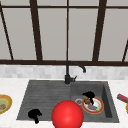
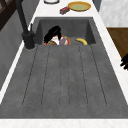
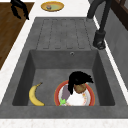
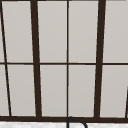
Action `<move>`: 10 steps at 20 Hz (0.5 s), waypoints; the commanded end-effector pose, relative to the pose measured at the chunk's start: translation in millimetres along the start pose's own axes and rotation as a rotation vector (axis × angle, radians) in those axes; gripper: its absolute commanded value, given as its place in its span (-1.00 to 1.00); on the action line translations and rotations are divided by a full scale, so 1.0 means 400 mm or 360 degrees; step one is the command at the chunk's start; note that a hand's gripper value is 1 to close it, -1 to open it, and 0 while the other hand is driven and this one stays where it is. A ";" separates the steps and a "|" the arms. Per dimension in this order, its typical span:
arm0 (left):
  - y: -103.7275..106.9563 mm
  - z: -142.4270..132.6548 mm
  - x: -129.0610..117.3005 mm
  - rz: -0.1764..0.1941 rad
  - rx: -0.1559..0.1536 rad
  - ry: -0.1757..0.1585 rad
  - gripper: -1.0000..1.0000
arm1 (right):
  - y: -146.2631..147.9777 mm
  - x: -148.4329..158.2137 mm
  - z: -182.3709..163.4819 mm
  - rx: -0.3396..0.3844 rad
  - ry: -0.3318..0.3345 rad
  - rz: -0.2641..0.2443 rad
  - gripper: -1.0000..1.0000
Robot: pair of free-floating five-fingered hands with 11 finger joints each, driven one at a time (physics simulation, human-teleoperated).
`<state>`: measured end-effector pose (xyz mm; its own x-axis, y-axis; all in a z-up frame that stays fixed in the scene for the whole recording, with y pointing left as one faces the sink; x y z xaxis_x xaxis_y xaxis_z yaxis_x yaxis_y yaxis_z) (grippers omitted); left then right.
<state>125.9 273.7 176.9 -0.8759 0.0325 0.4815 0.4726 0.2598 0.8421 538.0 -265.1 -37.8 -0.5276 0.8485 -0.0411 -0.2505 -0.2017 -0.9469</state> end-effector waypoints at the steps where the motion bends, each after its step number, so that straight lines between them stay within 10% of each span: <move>1: 0.000 0.000 0.000 0.0000 0.0000 0.0000 0.00 | -0.012 0.019 0.053 -0.0055 -0.0106 -0.0092 -1.00; 10: 0.000 0.000 0.000 0.0000 0.0000 0.0000 0.00 | 0.003 0.036 0.069 -0.0063 -0.0322 0.0008 -1.00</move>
<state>125.9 273.7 176.9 -0.8759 0.0325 0.4815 0.4726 0.2598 0.8421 511.4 -266.5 -25.0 -0.6329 0.7739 -0.0229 -0.1721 -0.1695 -0.9704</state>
